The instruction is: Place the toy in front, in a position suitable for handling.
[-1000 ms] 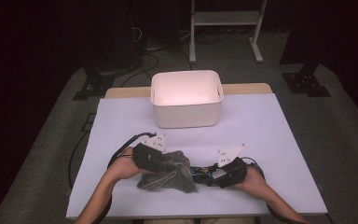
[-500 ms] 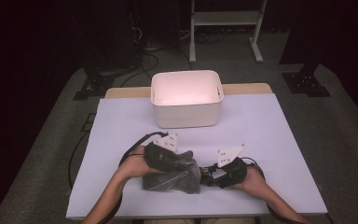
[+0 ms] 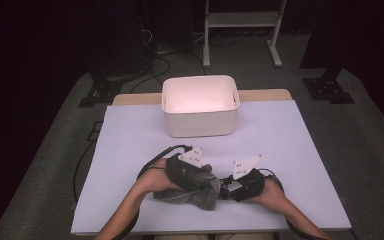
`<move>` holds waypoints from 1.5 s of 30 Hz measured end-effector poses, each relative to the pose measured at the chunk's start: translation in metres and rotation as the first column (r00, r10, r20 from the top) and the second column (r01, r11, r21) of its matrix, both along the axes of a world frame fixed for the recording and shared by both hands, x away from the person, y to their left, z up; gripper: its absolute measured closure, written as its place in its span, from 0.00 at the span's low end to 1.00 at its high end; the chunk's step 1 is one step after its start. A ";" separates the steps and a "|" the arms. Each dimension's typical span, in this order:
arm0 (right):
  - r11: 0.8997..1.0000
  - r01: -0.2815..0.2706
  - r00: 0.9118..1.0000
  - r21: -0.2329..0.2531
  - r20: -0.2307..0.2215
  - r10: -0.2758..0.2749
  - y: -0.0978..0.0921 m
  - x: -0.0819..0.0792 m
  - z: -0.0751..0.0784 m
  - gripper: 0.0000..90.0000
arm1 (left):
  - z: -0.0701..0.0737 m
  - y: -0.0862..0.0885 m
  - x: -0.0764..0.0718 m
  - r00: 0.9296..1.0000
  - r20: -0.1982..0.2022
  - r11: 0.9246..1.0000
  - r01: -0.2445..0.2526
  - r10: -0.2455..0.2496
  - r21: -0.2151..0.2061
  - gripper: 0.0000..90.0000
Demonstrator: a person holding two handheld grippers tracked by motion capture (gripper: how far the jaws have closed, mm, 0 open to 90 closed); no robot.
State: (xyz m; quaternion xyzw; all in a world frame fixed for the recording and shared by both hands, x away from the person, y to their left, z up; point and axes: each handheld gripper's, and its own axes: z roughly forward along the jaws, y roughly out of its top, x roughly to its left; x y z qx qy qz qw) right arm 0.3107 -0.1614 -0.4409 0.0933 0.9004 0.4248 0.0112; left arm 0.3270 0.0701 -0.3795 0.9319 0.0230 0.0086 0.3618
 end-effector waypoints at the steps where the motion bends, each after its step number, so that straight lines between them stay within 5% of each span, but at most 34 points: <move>1: 1.000 0.000 1.000 -0.001 0.000 0.000 0.000 0.000 0.000 0.62 | 0.000 -0.002 0.000 1.000 0.007 1.000 0.000 0.000 0.006 0.54; 7: 1.000 -0.002 1.000 0.001 0.002 0.002 0.000 0.000 0.000 0.62 | -0.004 -0.013 0.003 1.000 0.026 0.999 0.007 -0.008 0.047 0.64; 17: 1.000 -0.001 1.000 -0.002 0.009 0.002 0.000 0.000 0.000 0.62 | 0.005 0.000 0.006 1.000 0.014 0.999 -0.014 0.013 0.029 0.85; 32: 1.000 -0.004 1.000 -0.001 0.005 0.004 0.001 0.000 -0.001 0.62 | 0.010 0.069 0.006 0.993 -0.028 0.994 -0.110 0.110 0.006 0.87; 41: 1.000 -0.002 1.000 -0.002 0.003 0.002 0.001 0.000 -0.001 0.62 | 0.005 0.059 0.005 0.996 -0.052 0.997 -0.076 0.076 -0.002 0.87; 45: 1.000 -0.002 1.000 -0.001 0.004 0.002 0.001 0.000 -0.001 0.62 | 0.011 0.041 0.006 0.998 -0.045 0.999 -0.032 0.032 -0.004 0.87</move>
